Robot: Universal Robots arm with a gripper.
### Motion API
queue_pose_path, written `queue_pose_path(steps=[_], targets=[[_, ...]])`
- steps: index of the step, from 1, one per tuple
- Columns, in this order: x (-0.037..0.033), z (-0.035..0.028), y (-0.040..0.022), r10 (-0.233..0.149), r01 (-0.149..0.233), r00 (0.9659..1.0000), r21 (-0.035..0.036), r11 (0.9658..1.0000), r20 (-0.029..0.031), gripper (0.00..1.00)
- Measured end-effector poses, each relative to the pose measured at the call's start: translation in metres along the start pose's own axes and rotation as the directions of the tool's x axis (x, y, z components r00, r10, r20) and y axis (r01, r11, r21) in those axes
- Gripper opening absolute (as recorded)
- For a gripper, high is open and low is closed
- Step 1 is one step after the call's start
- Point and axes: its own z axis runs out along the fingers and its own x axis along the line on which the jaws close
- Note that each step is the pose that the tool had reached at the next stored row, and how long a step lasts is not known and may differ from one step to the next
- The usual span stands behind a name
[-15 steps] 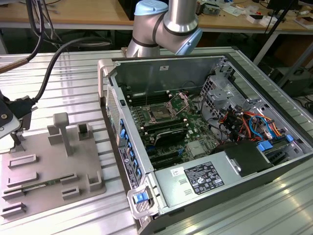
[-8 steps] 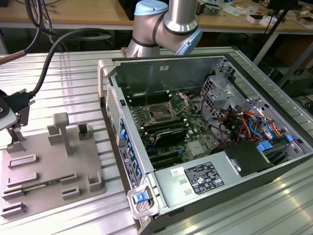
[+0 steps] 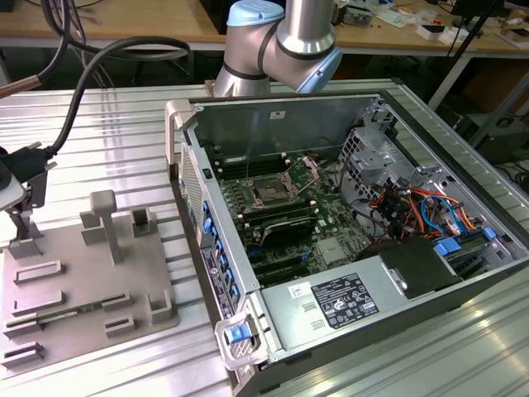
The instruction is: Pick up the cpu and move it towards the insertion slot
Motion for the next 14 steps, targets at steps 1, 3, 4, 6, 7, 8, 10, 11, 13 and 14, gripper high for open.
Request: queue_pose_path(steps=[1,3,4,6,7,8,10,11,13,14], targets=[[0.0000,-0.0012,0.0001,0.000,0.000,1.0000,-0.0001,1.0000,0.0000,0.55],[0.0001,-0.0040,0.0002,0.000,0.000,1.0000,0.0000,1.0000,-0.0001,0.55],[0.0001,-0.0058,0.0002,0.000,0.000,1.0000,0.0000,1.0000,0.0000,0.55],[0.0002,-0.0083,0.0003,0.000,0.000,1.0000,0.0000,1.0000,0.0000,0.55],[0.0002,-0.0091,0.0003,0.000,0.000,1.0000,0.0000,1.0000,0.0000,0.55],[0.0002,-0.0097,0.0004,0.000,0.000,1.0000,-0.0001,1.0000,0.0001,0.55],[0.0002,-0.0097,0.0004,0.000,0.000,1.0000,-0.0001,1.0000,0.0001,0.55],[0.0002,-0.0097,0.0004,0.000,0.000,1.0000,-0.0001,1.0000,0.0001,0.55],[-0.0009,-0.0100,0.0003,0.000,0.000,1.0000,0.0001,1.0000,-0.0003,0.55],[-0.0017,-0.0099,0.0002,0.000,0.000,1.0000,0.0000,1.0000,-0.0001,0.55]])
